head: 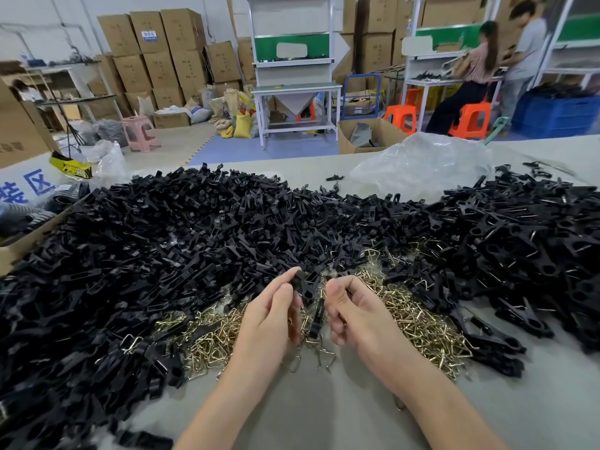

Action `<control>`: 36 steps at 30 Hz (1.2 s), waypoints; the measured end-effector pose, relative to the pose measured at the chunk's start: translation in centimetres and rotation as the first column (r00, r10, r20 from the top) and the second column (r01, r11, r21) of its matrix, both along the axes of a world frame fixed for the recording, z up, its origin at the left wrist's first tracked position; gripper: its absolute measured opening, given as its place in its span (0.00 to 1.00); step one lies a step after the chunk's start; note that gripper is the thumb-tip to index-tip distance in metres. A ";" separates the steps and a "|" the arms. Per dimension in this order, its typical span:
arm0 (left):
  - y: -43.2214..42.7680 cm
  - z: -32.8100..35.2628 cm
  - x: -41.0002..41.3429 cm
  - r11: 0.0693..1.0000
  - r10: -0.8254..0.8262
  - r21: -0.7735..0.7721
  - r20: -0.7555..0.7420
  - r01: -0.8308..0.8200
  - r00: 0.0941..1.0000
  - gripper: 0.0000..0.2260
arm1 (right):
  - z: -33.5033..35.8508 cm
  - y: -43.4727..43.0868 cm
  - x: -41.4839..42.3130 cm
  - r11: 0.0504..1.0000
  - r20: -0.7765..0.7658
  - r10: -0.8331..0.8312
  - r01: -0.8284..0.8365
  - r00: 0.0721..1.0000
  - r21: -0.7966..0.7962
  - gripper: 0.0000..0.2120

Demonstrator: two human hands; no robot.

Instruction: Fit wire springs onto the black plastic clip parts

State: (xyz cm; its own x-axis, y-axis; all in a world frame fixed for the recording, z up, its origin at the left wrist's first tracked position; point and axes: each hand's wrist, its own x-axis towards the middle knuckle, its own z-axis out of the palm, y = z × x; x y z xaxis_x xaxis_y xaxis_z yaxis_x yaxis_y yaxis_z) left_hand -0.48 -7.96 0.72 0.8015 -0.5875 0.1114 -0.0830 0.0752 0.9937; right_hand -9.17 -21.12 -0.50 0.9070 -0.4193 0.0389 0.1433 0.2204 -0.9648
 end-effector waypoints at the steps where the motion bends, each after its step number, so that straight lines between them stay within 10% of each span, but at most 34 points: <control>1: 0.0 0.1 -0.1 1.000 -0.003 0.001 -0.013 0.003 1.000 0.14 | -0.1 0.0 0.0 0.999 0.019 0.010 -0.011 1.000 0.050 0.18; 6: -0.1 0.3 0.0 0.999 -0.004 0.055 0.085 0.000 0.996 0.17 | -0.1 -0.2 0.2 0.987 0.054 -0.001 -0.008 0.999 0.159 0.12; 19: 0.0 0.1 0.4 0.992 0.120 -0.050 0.024 -0.119 0.992 0.13 | 0.6 0.5 -0.2 0.946 -0.003 -0.238 0.231 0.971 -0.227 0.11; 36: -0.1 0.9 -0.9 0.999 0.016 -0.048 0.043 -0.014 0.999 0.15 | 0.7 0.6 -0.1 0.984 0.067 -0.121 0.128 0.990 -0.120 0.11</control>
